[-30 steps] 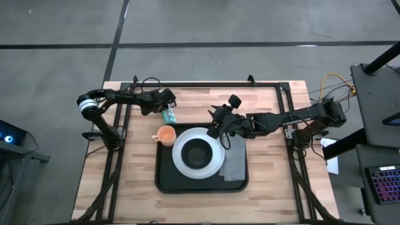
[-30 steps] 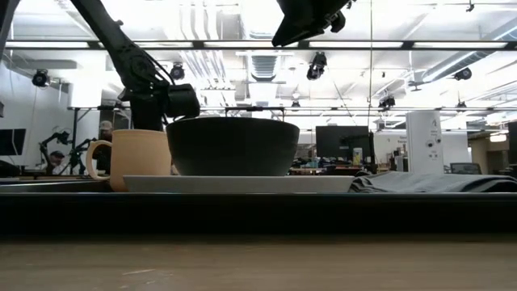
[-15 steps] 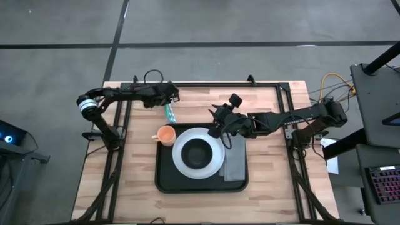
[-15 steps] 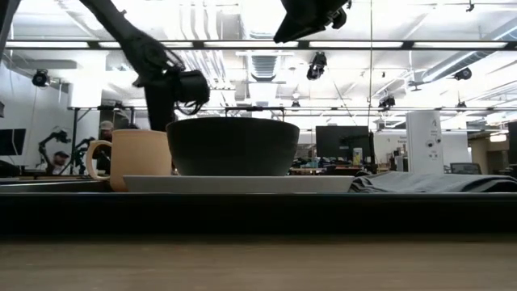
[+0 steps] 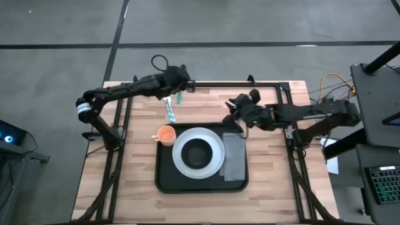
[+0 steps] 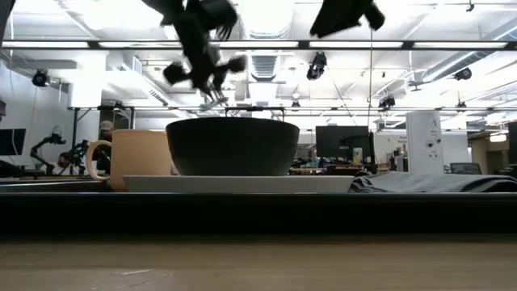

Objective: Set up tray
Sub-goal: Put the green spoon on the gray napkin

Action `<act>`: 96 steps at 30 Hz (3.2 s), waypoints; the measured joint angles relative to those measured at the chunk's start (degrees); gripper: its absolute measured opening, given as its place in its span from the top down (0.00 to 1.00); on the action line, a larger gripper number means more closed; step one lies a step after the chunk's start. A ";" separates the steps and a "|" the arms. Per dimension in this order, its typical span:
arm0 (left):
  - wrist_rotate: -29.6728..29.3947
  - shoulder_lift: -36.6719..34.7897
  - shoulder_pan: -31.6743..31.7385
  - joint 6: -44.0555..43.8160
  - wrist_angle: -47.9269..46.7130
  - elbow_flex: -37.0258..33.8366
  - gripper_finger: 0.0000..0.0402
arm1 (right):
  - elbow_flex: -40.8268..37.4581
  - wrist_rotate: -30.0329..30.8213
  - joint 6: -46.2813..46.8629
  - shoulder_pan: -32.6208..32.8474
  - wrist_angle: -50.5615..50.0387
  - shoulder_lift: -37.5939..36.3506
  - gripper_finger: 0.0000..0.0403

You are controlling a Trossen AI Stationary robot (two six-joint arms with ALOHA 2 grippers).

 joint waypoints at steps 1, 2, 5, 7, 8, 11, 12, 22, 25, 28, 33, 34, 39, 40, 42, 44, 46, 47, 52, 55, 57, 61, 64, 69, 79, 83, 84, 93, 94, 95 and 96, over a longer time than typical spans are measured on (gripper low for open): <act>-0.50 0.00 -1.71 1.41 1.80 0.94 0.95 | -0.48 -0.48 0.51 0.25 0.27 -1.32 0.81; -1.23 0.00 -3.26 2.73 3.84 1.67 0.95 | -0.97 -1.49 1.42 0.26 0.54 -2.46 0.81; -3.42 0.00 -8.06 6.82 11.82 2.72 0.95 | -2.86 -4.97 3.47 0.26 0.58 -4.52 0.81; -4.41 0.00 -10.87 9.09 18.76 2.52 0.95 | -4.39 -5.29 4.97 0.38 1.71 -5.09 0.79; -4.45 0.00 -12.17 10.46 22.60 2.15 0.95 | -5.42 -5.36 5.09 0.47 3.29 -5.53 0.78; -5.52 0.00 -15.63 14.40 31.20 1.17 0.95 | -8.73 -5.31 2.42 0.85 12.03 -6.22 0.73; -6.60 0.00 -16.62 15.24 33.68 0.71 0.95 | -9.96 -5.10 1.69 1.03 15.12 -6.22 0.72; -10.46 0.94 -20.63 21.11 53.10 -4.59 0.95 | -15.93 -4.37 -1.90 1.25 31.78 -5.65 0.66; -10.33 1.89 -21.27 21.09 53.86 -4.65 0.95 | -15.96 -3.51 -2.60 1.25 32.90 -4.98 0.68; -10.26 2.95 -21.87 21.12 54.44 -4.07 0.95 | -16.24 -2.91 -4.75 1.23 34.50 -3.81 0.69; -10.16 3.52 -22.97 22.24 56.44 -4.24 0.95 | -16.15 -2.91 -4.87 1.25 37.82 -1.12 0.72; -10.08 3.52 -23.26 22.85 56.93 -4.26 0.95 | -16.15 -2.91 -4.90 1.25 37.63 -1.04 0.73; -9.78 3.52 -24.35 25.02 57.73 -4.28 0.95 | -16.14 -2.80 -5.59 1.25 38.07 -0.99 0.76; -9.88 3.52 -24.47 25.01 57.67 -4.33 0.95 | -16.15 -2.87 -5.57 1.25 38.08 -0.95 0.76; -9.85 3.52 -24.57 25.09 57.86 -4.34 0.95 | -16.15 -2.98 -5.13 1.27 37.94 -0.93 0.77; -9.82 3.52 -24.55 25.89 58.37 -4.34 0.95 | -16.15 -5.30 -4.82 1.25 37.92 -0.95 0.75; -9.79 3.52 -24.57 26.67 58.38 -4.34 0.95 | -16.15 -8.85 -6.03 1.25 37.68 -1.08 0.72; -9.61 3.52 -24.57 26.80 58.37 -4.34 0.95 | -16.15 -9.93 -6.40 1.29 37.55 -1.19 0.70; -2.29 3.52 -24.55 28.20 60.01 -4.34 0.95 | -16.15 -10.40 -7.90 1.16 35.97 -1.71 0.60; 0.43 3.52 -24.57 29.03 60.11 -4.47 0.95 | -16.15 -10.33 -9.99 1.20 35.96 -1.69 0.56; 0.43 3.52 -24.57 29.03 60.00 -4.56 0.95 | -16.15 -10.26 -10.60 1.25 35.92 -1.72 0.55; 0.41 3.45 -24.55 29.05 60.81 -4.56 0.95 | -16.15 -10.16 -10.58 1.22 36.38 -2.04 0.54; 0.40 3.43 -24.50 29.05 61.06 -4.56 0.95 | -16.15 -10.25 -10.44 1.29 36.48 -1.83 0.54; 0.41 3.45 -24.43 29.44 63.35 -4.58 0.95 | -16.15 -10.45 -8.63 1.27 36.82 -1.60 0.54; 0.43 3.48 -24.41 30.31 63.72 -4.58 0.95 | -16.15 -10.63 -10.64 1.25 40.10 -1.60 0.62; 0.47 3.48 -24.41 30.30 63.92 -4.58 0.95 | -16.15 -12.24 -10.59 1.25 40.08 -1.60 0.71; 0.40 3.48 -24.41 30.37 63.90 -4.58 0.95 | -16.15 -12.44 -10.30 1.25 40.06 -1.60 0.75; 0.77 3.45 -24.48 30.36 64.22 -4.58 0.90 | -16.15 -8.45 -9.10 1.16 38.31 -1.62 0.92; 1.08 3.45 -24.50 30.09 64.20 -4.58 0.88 | -16.15 -8.49 -8.93 1.16 37.83 -1.76 0.92; 1.69 3.44 -24.51 30.02 63.95 -4.58 0.85 | -16.15 -8.70 -8.93 1.19 37.32 -1.96 0.92; 2.70 3.27 -24.48 30.02 63.05 -4.58 0.83 | -16.15 -8.73 -8.92 1.32 37.22 -2.15 0.92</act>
